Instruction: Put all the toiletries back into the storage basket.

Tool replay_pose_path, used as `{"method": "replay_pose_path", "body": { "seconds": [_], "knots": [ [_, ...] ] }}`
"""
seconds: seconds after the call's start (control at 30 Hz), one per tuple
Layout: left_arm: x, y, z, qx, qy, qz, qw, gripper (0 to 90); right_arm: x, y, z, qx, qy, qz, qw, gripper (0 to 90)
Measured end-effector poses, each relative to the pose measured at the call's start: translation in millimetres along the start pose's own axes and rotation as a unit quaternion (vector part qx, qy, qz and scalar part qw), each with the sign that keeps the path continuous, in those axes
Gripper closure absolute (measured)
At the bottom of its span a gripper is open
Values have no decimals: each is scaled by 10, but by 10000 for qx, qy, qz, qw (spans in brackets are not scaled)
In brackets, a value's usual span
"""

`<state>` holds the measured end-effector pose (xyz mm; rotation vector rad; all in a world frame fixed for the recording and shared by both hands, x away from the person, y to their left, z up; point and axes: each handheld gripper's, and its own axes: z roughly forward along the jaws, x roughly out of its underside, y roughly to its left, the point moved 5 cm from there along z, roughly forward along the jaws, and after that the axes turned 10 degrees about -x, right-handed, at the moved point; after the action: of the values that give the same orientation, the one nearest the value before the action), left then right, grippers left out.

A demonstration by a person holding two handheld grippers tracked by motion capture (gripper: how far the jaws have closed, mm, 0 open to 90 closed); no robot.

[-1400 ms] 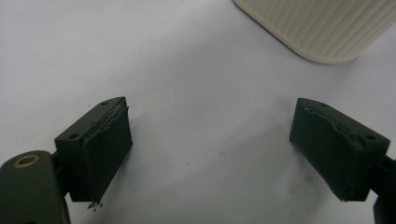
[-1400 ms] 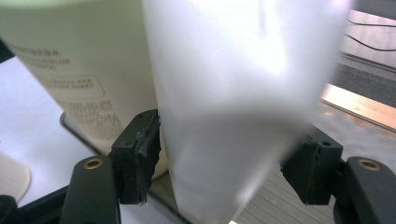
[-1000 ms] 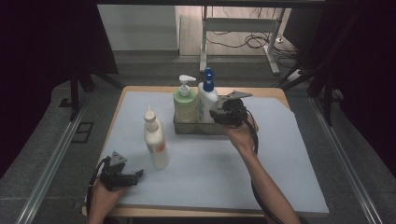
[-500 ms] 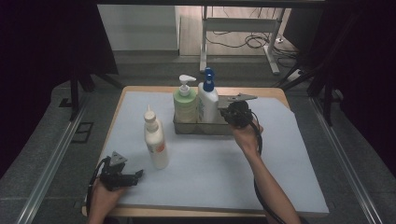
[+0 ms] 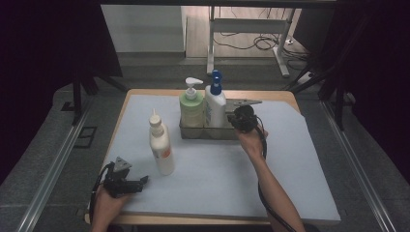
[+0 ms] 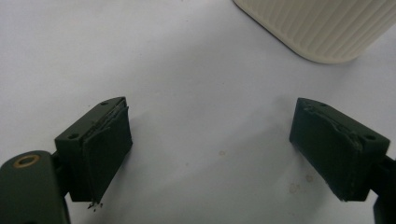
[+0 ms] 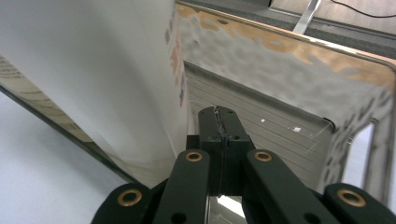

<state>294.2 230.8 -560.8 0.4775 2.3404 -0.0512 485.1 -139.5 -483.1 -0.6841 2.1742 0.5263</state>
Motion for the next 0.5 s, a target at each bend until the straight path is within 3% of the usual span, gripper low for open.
{"method": "replay_pose_path", "body": {
  "seconds": [0.23,0.5],
  "knots": [
    [0,0,0,1,-2,-1,10000,124,-65,21,116,-94,17,27,10000,895],
    [0,1,0,1,1,0,10000,124,-48,31,118,-171,31,90,9998,896]
  ]
}}
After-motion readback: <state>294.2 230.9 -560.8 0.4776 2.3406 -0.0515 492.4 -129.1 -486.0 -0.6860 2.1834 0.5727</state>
